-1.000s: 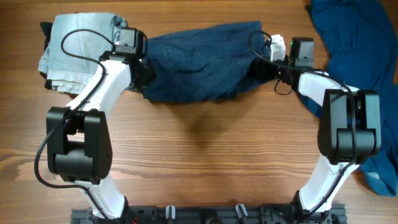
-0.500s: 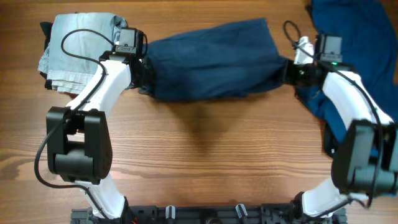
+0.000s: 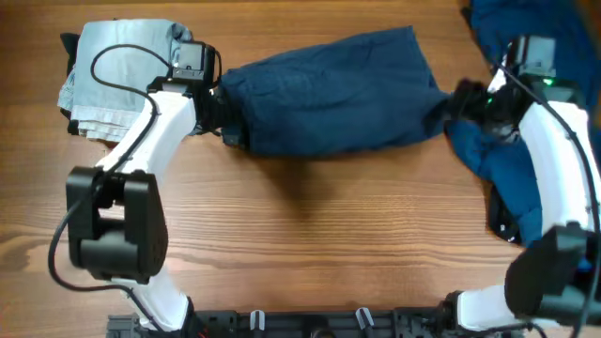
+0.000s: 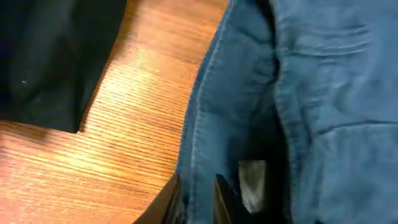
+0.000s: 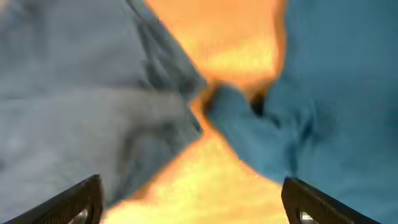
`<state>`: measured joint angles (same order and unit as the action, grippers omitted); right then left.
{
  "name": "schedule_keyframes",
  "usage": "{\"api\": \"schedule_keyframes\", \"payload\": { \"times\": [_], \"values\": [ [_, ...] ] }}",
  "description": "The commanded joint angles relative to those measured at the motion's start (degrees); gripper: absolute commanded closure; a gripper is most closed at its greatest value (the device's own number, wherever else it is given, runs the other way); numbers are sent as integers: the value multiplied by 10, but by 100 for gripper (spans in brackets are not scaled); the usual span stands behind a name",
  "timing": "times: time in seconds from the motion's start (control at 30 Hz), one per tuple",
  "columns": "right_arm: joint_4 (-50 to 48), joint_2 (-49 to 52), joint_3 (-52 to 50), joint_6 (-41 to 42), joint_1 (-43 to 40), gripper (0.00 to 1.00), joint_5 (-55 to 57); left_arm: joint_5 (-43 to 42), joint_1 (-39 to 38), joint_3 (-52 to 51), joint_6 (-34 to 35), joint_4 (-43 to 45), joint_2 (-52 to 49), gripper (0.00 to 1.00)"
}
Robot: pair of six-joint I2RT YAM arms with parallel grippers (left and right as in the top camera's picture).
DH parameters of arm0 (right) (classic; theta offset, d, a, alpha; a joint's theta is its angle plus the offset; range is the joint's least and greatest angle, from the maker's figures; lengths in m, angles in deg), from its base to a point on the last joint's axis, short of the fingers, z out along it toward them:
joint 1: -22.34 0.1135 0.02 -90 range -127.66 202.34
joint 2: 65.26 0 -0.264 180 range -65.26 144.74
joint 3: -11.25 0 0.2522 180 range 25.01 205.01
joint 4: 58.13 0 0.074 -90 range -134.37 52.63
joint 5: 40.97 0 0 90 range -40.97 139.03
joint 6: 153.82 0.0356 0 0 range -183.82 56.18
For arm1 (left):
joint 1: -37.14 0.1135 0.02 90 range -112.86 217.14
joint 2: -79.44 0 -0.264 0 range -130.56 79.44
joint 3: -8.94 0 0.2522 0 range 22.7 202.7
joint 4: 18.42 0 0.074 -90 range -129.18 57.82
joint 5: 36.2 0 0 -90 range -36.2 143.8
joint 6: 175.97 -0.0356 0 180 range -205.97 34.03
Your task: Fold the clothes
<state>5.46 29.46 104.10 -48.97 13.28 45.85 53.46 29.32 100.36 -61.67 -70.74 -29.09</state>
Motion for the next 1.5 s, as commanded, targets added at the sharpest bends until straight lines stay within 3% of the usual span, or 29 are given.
{"api": "schedule_keyframes", "payload": {
  "times": [0.0, 0.1, 0.13, 0.17, 0.2, 0.23, 0.27, 0.5, 0.67, 0.9, 1.07, 1.23, 1.37, 1.4, 1.47],
  "values": [
    [-65, -15, 12, -79, 10, 15, -134, -51, 2, -1, -1, 28, 53, 84],
    [-152, -5, 12, -86, 56, 18, -145, -101, -1, -1, -1, 92, 56, 84],
    [-184, 12, 12, -89, 85, 30, -133, -101, -13, -1, -1, 128, 46, 86],
    [-197, 32, 12, -85, 103, 60, -123, -101, -23, -1, -1, 143, 38, 91],
    [-200, 51, 12, -69, 113, 80, -123, -101, -33, -1, -1, 156, 30, 96],
    [-201, 68, 12, -51, 117, 92, -123, -101, -41, -1, -1, 162, 26, 96],
    [-202, 93, 12, -30, 119, 96, -130, -101, -52, -1, -1, 169, 20, 96],
    [-180, 189, 12, -24, 119, 96, -164, -101, -127, -1, -2, 188, -30, 96],
    [-102, 203, 2, -23, 119, 96, -144, -94, -152, -1, 0, 88, -39, 96],
    [-88, 203, -74, -11, 119, 96, -143, -93, -152, -1, 2, -47, -39, 96],
    [-3, 202, -75, -7, 119, 96, -144, -92, -152, -1, 1, -123, -39, 96],
    [42, 148, -75, -8, 126, 96, -145, -92, -152, -1, 1, -209, -35, 96],
    [18, 42, -75, -19, 127, 95, -147, -91, -153, -1, 1, -153, 9, 96],
    [-4, 13, -75, -33, 127, 88, -147, -85, -153, -1, 1, -127, 23, 96],
    [-58, -23, -75, -59, 127, 54, -149, -33, -153, -1, 2, -54, 43, 93]
  ]
}}
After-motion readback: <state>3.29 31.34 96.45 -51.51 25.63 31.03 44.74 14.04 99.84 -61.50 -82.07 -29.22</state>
